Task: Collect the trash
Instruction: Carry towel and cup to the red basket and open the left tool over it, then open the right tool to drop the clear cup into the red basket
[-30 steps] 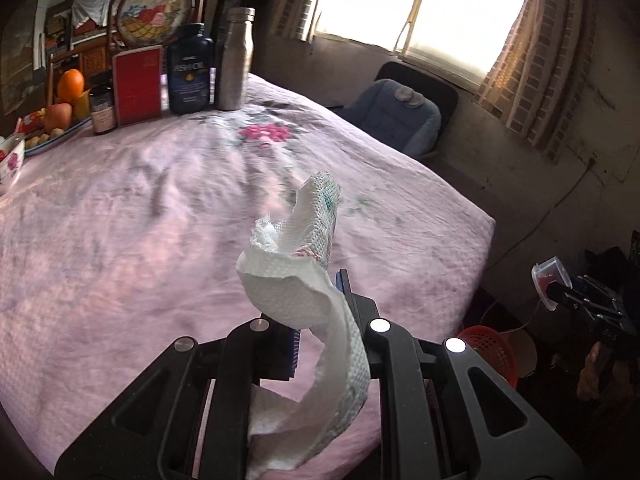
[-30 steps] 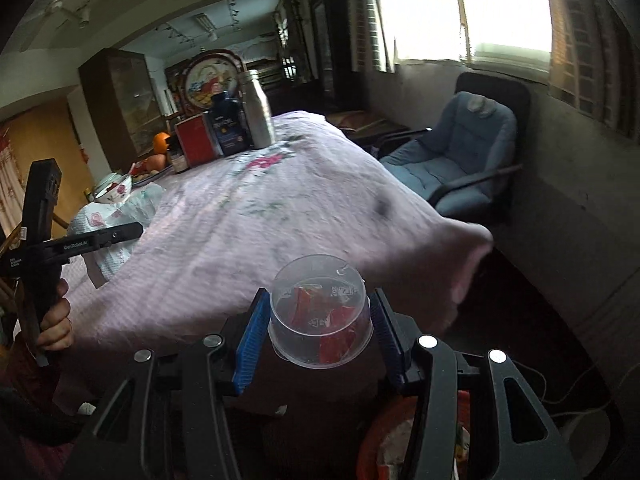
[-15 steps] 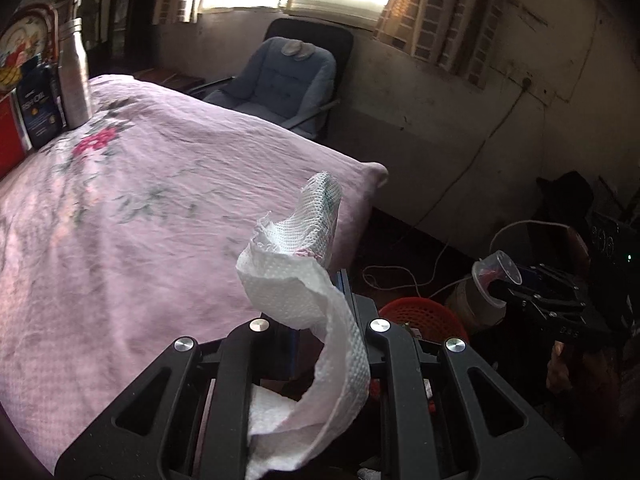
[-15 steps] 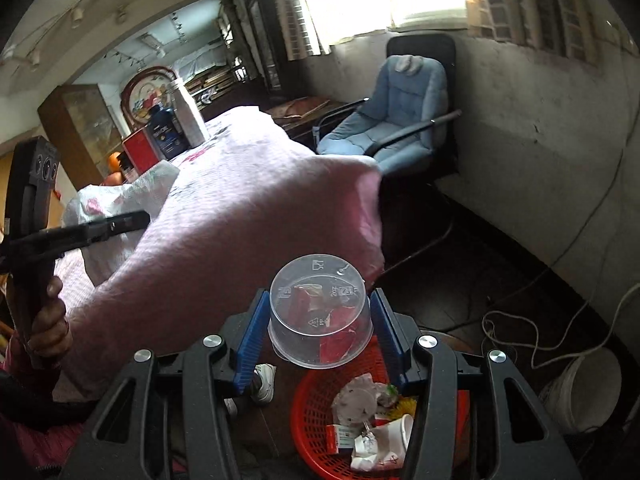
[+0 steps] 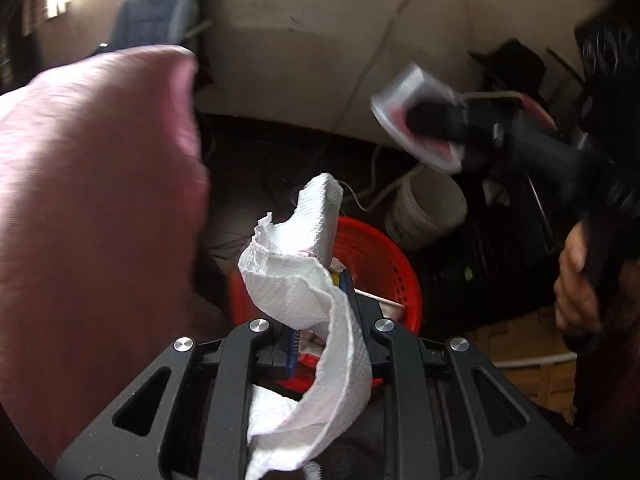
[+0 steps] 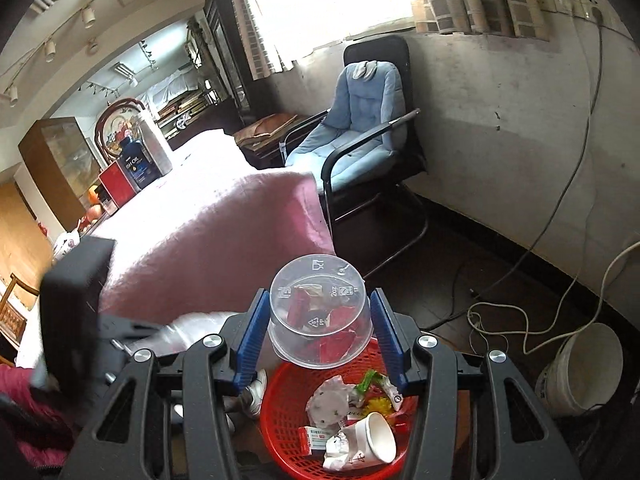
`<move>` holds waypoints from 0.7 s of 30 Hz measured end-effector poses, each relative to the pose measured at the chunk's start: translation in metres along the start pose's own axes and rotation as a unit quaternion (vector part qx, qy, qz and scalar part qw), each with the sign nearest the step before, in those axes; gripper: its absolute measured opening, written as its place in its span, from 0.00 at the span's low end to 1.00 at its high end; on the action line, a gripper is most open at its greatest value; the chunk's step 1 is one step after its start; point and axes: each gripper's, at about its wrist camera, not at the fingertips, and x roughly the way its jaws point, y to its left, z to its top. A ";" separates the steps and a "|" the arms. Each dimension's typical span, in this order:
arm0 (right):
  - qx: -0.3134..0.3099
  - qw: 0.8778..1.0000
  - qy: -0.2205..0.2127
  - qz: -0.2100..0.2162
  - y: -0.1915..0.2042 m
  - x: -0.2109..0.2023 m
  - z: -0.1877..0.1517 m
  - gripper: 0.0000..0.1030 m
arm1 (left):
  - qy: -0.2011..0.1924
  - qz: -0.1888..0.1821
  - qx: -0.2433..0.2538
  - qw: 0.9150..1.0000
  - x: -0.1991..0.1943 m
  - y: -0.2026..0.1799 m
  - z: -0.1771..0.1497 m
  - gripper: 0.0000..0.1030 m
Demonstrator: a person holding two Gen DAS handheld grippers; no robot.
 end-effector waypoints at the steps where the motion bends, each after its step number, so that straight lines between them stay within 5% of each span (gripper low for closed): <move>1: 0.001 1.000 0.000 0.000 -0.002 -0.001 -0.001 0.50 | 0.005 -0.007 0.003 1.000 0.005 -0.002 -0.001 0.20; 2: 0.001 1.000 0.000 0.000 -0.002 0.000 -0.001 0.50 | 0.007 -0.016 0.004 1.000 0.008 -0.002 -0.002 0.23; 6: 0.006 1.000 0.007 0.005 -0.006 0.002 -0.005 0.50 | -0.006 -0.011 -0.015 1.000 0.005 0.005 -0.001 0.78; 15: -0.002 0.999 0.031 0.019 0.006 0.011 -0.014 0.50 | -0.040 0.068 -0.027 0.997 -0.021 0.015 -0.001 0.82; 21: -0.044 0.998 0.047 0.012 0.036 0.006 -0.020 0.50 | -0.096 0.152 -0.027 0.983 -0.061 0.023 -0.018 0.87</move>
